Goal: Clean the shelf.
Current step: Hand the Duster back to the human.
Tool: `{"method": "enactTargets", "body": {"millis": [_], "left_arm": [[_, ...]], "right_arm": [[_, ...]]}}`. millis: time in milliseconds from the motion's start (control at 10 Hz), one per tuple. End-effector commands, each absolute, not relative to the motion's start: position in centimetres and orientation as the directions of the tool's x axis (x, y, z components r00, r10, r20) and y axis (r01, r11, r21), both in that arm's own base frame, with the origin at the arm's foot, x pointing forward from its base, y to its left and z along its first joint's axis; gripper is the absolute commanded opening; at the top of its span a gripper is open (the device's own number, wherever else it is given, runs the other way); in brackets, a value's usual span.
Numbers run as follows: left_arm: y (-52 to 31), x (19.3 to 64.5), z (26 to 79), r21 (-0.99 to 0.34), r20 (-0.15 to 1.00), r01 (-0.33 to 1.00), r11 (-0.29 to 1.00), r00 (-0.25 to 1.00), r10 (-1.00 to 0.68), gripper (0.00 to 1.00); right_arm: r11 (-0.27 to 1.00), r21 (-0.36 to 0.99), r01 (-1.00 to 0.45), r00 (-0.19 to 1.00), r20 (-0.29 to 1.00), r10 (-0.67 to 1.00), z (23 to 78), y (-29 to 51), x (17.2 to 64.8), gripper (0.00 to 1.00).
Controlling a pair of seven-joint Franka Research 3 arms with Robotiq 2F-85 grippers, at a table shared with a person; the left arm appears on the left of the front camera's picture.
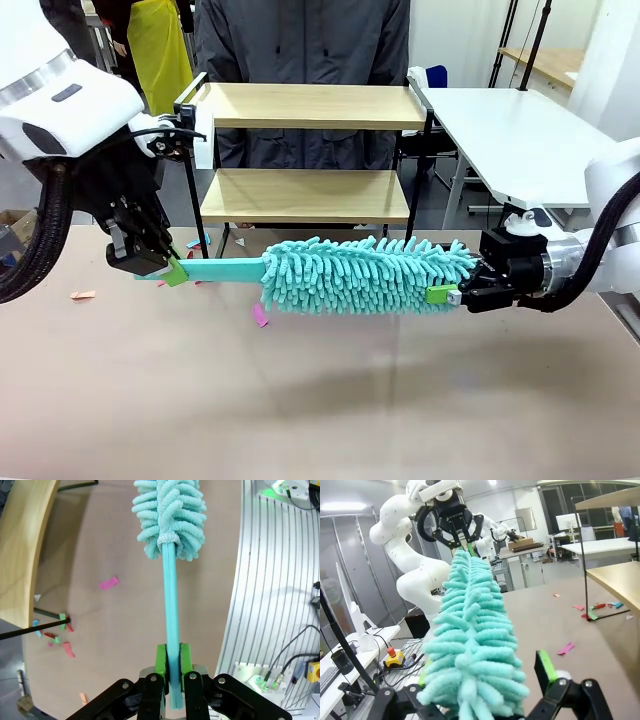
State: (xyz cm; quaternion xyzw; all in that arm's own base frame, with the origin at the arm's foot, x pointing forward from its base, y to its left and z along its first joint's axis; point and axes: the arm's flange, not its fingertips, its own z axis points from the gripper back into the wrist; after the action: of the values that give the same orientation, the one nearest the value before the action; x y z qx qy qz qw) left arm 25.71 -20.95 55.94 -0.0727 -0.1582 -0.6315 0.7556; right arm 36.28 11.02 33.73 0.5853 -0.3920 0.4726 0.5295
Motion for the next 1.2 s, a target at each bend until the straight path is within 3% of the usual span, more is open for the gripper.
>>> {"method": "enactTargets", "body": {"millis": [0,100,200,300,400,1100], "left_arm": [[-21.1,25.7,56.2,0.095,0.345,0.976,0.194,0.151,-0.927,0.13],[-21.1,25.7,56.2,0.095,0.345,0.976,0.194,0.151,-0.927,0.13],[-21.1,25.7,56.2,0.095,0.345,0.976,0.194,0.151,-0.927,0.13],[-21.1,25.7,56.2,0.095,0.345,0.976,0.194,0.151,-0.927,0.13],[-21.1,25.7,56.2,0.095,0.345,0.976,0.194,0.151,-0.927,0.13],[-21.1,25.7,56.2,0.095,0.345,0.976,0.194,0.151,-0.927,0.13]], "right_arm": [[-0.154,0.248,-0.956,0.246,0.969,0.034,34.1,11.6,34.2,0.4],[-0.159,0.244,-0.957,0.243,0.97,0.029,34.2,11.6,34.2,0.4],[-0.169,0.252,-0.953,0.251,0.968,0.027,34.1,11.6,34.3,0.0],[-0.173,0.253,-0.952,0.252,0.967,0.026,34.1,11.5,34.3,0.36],[-0.17,0.254,-0.952,0.253,0.967,0.026,34.1,11.4,34.4,0.0],[-0.117,0.256,-0.959,0.258,0.966,0.002,34.3,9.9,35.7,0.0]]}}
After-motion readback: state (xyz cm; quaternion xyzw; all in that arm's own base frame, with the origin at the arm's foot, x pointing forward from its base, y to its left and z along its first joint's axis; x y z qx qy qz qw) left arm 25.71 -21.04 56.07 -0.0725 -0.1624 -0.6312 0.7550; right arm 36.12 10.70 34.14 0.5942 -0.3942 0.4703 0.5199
